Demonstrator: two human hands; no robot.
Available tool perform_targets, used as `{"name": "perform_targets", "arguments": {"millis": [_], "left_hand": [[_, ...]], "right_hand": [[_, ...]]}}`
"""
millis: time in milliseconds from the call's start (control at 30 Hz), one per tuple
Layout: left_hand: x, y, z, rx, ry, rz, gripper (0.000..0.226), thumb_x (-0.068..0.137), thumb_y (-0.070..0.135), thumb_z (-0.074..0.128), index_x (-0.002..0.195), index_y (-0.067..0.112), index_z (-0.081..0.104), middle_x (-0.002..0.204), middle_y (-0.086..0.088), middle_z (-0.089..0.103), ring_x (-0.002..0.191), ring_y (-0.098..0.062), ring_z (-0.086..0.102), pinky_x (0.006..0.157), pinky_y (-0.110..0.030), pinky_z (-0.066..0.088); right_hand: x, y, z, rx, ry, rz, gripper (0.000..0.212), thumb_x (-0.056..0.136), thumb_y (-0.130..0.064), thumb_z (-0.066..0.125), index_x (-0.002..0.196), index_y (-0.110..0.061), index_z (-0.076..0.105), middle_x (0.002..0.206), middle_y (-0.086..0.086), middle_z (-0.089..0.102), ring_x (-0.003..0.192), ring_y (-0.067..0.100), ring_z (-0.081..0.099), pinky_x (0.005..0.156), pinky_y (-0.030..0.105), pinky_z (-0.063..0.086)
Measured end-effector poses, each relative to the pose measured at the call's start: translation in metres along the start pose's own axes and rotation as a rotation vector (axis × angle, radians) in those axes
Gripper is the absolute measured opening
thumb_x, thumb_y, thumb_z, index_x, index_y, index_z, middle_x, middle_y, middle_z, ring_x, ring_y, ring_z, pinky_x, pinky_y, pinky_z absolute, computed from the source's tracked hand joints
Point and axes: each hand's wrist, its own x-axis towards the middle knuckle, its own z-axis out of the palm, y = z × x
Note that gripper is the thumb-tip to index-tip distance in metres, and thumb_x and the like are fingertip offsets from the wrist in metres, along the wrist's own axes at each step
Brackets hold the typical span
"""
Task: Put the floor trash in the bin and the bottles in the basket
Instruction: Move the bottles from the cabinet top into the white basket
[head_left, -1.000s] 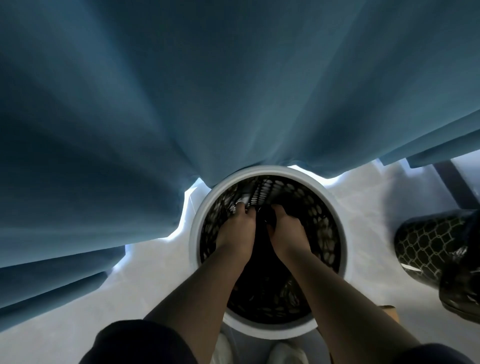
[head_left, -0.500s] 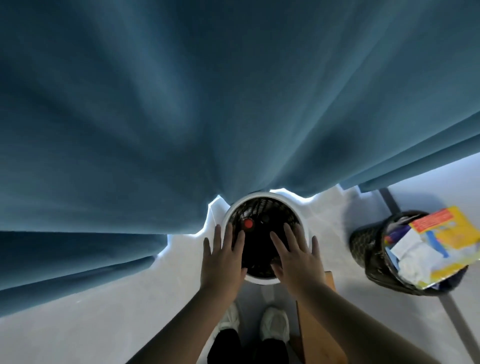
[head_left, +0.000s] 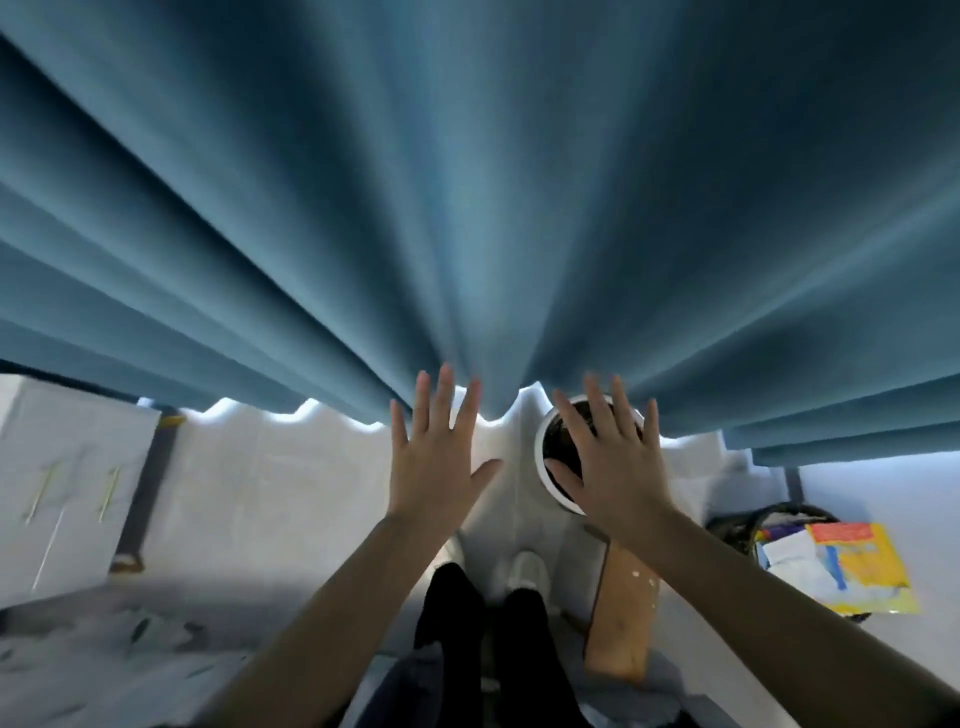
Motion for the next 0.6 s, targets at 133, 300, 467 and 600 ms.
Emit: {"name": "perform_targets", "arguments": {"millis": [133,300,467,600], "left_hand": [[-0.047,-0.065,-0.038,-0.001,0.102,-0.196,0.079,0.082,0.061,0.045,0.147,0.019,0.029,0.154,-0.013,0.027,0.141,-0.036,0.027,0.105,-0.058,0.032],[-0.095,-0.165,-0.059,-0.035,0.157,-0.424,0.073,0.087,0.061,0.029,0.146,0.017,0.032,0.152,-0.014,0.031,0.139,-0.038,0.03,0.102,-0.06,0.033],[-0.141,-0.273,-0.067,-0.114,0.185,-0.56,0.072,0.09,0.061,0.022,0.146,0.016,0.031,0.153,-0.015,0.03,0.139,-0.037,0.03,0.103,-0.062,0.031],[-0.188,-0.361,-0.073,-0.132,0.187,-0.664,0.071,0.09,0.059,0.023,0.146,0.017,0.031,0.152,-0.015,0.031,0.139,-0.037,0.031,0.104,-0.062,0.029]], "right_hand": [[0.015,-0.082,-0.033,0.007,0.024,-0.155,0.074,0.079,-0.055,0.061,0.143,-0.026,0.036,0.15,0.015,0.037,0.138,0.039,0.033,0.104,0.063,0.031],[0.045,-0.203,-0.062,0.013,0.034,-0.318,0.066,0.084,-0.055,0.048,0.143,-0.026,0.038,0.15,0.013,0.037,0.138,0.039,0.034,0.102,0.064,0.032],[0.061,-0.331,-0.072,0.01,0.022,-0.414,0.067,0.088,-0.054,0.047,0.147,-0.027,0.032,0.155,0.013,0.027,0.142,0.039,0.025,0.106,0.063,0.026],[0.063,-0.435,-0.08,-0.024,0.003,-0.465,0.066,0.085,-0.056,0.043,0.145,-0.027,0.036,0.152,0.013,0.034,0.14,0.038,0.031,0.104,0.063,0.033]]}}
